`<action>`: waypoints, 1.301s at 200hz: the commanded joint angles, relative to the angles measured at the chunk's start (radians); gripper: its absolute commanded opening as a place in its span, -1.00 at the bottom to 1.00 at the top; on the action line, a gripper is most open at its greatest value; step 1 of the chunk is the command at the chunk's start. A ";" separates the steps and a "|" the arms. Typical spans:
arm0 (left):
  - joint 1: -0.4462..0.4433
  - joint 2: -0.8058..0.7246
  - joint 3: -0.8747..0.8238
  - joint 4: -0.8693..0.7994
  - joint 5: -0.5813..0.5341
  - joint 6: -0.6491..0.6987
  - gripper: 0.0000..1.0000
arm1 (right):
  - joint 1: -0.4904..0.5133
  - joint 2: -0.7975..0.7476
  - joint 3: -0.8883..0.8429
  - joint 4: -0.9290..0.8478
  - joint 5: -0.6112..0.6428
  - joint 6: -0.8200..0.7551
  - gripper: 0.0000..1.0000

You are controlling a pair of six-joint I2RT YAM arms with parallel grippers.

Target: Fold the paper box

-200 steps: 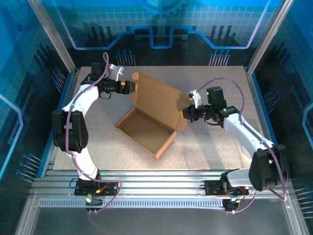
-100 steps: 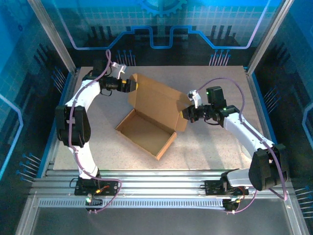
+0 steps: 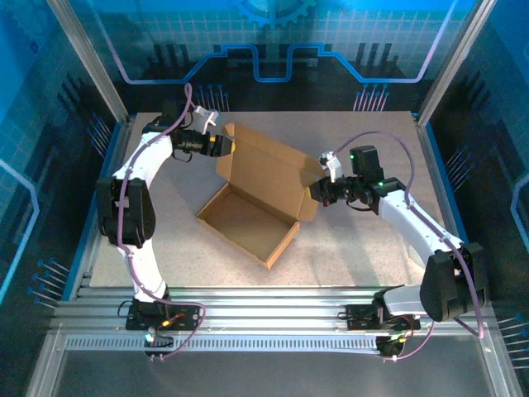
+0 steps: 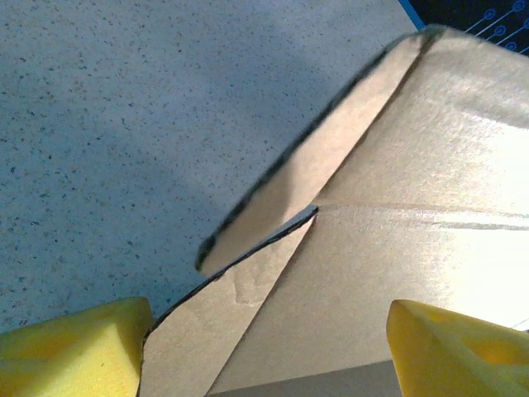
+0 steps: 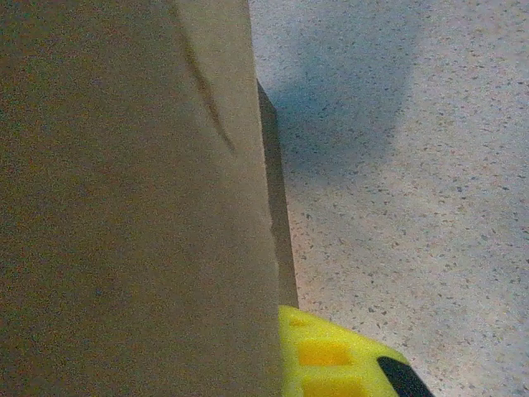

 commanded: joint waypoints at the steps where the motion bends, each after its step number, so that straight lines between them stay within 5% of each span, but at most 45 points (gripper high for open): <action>1: -0.009 -0.011 0.024 -0.054 0.031 0.031 0.45 | -0.015 0.009 0.021 0.016 0.010 -0.007 -0.88; 19: -0.012 -0.027 0.023 -0.068 0.026 0.027 0.40 | -0.017 0.014 0.022 0.019 0.045 0.002 -0.88; 56: -0.041 -0.063 0.025 -0.105 -0.008 0.028 -0.08 | -0.017 0.019 0.021 0.031 0.070 0.024 -0.86; 116: -0.110 -0.093 0.038 -0.143 -0.134 0.030 -0.24 | -0.016 0.011 0.021 0.035 0.088 0.027 -0.82; 147: -0.131 -0.110 0.021 -0.127 -0.240 0.011 -0.35 | -0.016 0.007 0.024 0.025 0.136 0.056 -0.66; 195: -0.168 -0.198 -0.078 -0.029 -0.374 -0.070 -0.43 | -0.008 -0.019 0.029 -0.016 0.242 0.164 -0.11; 260: -0.223 -0.294 -0.227 0.041 -0.527 -0.155 -0.46 | 0.008 -0.095 0.005 -0.095 0.293 0.274 0.11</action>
